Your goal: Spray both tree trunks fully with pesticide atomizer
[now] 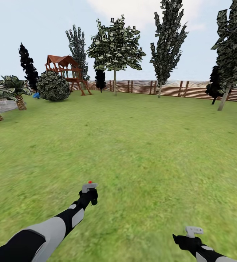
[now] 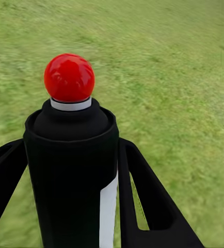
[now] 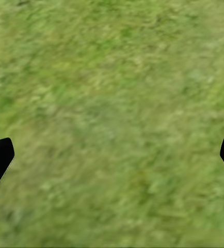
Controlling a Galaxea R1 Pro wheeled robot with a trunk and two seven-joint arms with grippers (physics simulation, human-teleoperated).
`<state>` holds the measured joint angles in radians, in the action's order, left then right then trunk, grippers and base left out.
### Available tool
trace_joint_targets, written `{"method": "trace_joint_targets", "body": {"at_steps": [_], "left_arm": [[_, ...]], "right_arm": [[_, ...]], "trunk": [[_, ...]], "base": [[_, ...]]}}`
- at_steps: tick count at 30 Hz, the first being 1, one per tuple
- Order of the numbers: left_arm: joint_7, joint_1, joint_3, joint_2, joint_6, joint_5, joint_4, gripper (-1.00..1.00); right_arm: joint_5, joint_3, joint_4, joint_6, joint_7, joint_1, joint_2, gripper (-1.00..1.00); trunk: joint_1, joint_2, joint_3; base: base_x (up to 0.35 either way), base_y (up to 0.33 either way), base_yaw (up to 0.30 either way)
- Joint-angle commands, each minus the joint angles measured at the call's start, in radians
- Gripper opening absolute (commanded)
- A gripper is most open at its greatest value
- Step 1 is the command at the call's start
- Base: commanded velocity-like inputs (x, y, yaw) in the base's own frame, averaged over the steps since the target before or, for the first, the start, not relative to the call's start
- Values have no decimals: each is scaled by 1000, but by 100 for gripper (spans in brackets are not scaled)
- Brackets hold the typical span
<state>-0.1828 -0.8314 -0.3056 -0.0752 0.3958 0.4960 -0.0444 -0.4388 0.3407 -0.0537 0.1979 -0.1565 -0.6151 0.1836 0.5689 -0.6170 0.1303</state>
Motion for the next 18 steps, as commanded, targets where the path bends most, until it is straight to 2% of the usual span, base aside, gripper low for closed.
{"method": "trace_joint_targets", "body": {"at_steps": [1,5,13,18], "left_arm": [[0,0,2,-6,0,1,0,-100],[0,0,3,-15,0,1,0,-100],[0,0,2,-17,0,1,0,-100],[0,0,3,-17,0,1,0,-100]], "right_arm": [[0,0,0,0,0,0,-1,100],[0,0,0,-1,0,1,-3,100],[2,1,0,-3,-2,8,-10,100],[2,1,0,-1,-2,19,-27,100]], "trunk": [[0,0,0],[0,0,0],[0,0,0],[0,0,0]], "base": [[350,0,0],[350,0,0],[350,0,0],[350,0,0]]}}
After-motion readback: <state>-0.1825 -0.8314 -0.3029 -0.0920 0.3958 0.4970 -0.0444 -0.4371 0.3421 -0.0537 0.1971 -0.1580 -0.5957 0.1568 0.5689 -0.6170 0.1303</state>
